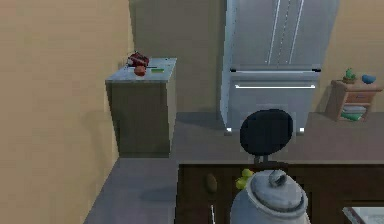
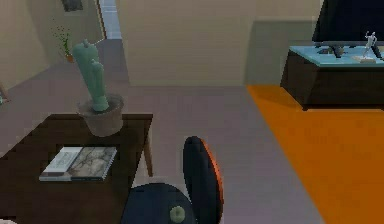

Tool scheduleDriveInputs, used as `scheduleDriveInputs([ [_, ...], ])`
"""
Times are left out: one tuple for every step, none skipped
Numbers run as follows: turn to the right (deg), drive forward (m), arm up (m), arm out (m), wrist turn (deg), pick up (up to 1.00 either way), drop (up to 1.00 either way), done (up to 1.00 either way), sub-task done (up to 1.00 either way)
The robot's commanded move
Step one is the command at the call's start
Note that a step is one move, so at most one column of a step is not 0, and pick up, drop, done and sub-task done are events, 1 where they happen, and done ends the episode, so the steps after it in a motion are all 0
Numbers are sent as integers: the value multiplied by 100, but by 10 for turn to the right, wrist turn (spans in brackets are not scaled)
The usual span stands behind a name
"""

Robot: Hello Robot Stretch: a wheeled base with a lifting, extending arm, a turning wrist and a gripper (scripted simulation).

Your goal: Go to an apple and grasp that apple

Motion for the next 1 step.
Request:
scheduleDriveInputs([
  [0, 0, 0, 28, 0, 0, 0, 0, 0],
])
